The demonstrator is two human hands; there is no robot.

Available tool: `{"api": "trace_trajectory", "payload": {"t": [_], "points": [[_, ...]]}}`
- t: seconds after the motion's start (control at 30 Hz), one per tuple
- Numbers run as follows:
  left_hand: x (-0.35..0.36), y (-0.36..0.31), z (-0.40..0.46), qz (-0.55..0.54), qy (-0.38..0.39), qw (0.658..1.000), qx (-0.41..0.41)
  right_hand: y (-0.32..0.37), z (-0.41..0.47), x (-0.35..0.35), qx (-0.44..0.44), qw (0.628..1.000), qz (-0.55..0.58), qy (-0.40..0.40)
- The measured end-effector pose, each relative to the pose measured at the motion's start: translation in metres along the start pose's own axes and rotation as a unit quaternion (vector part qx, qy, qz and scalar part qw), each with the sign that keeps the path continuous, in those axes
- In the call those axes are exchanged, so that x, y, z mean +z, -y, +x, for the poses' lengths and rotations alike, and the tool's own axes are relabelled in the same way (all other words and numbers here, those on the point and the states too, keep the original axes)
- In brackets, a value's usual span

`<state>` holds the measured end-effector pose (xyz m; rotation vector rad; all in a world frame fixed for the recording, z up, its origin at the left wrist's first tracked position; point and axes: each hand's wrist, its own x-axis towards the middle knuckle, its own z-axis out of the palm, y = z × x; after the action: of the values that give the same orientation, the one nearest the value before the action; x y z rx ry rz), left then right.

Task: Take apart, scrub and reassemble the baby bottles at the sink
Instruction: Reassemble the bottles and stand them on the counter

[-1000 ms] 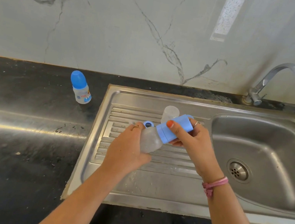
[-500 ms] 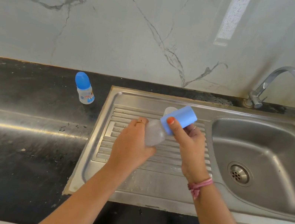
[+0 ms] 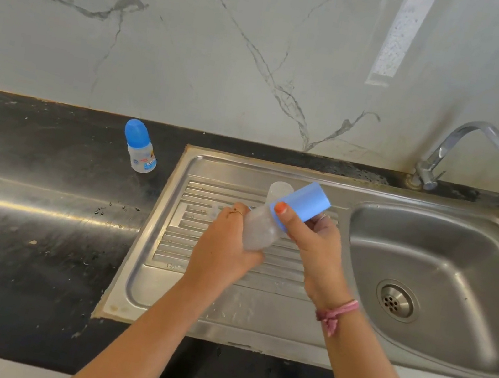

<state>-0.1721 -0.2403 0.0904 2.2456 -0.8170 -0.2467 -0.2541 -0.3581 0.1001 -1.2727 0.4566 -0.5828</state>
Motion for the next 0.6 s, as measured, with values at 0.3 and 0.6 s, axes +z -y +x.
{"api": "trace_trajectory", "payload": {"t": [0.3,0.6], "points": [[0.003,0.01,-0.012,-0.084,0.013,0.996,-0.038,0.008,0.004,-0.025,0.065,0.976,0.031,0.203],[-0.01,0.029,-0.01,-0.062,-0.043,0.997,-0.029,-0.009,-0.001,0.031,0.015,0.997,-0.027,0.068]]}}
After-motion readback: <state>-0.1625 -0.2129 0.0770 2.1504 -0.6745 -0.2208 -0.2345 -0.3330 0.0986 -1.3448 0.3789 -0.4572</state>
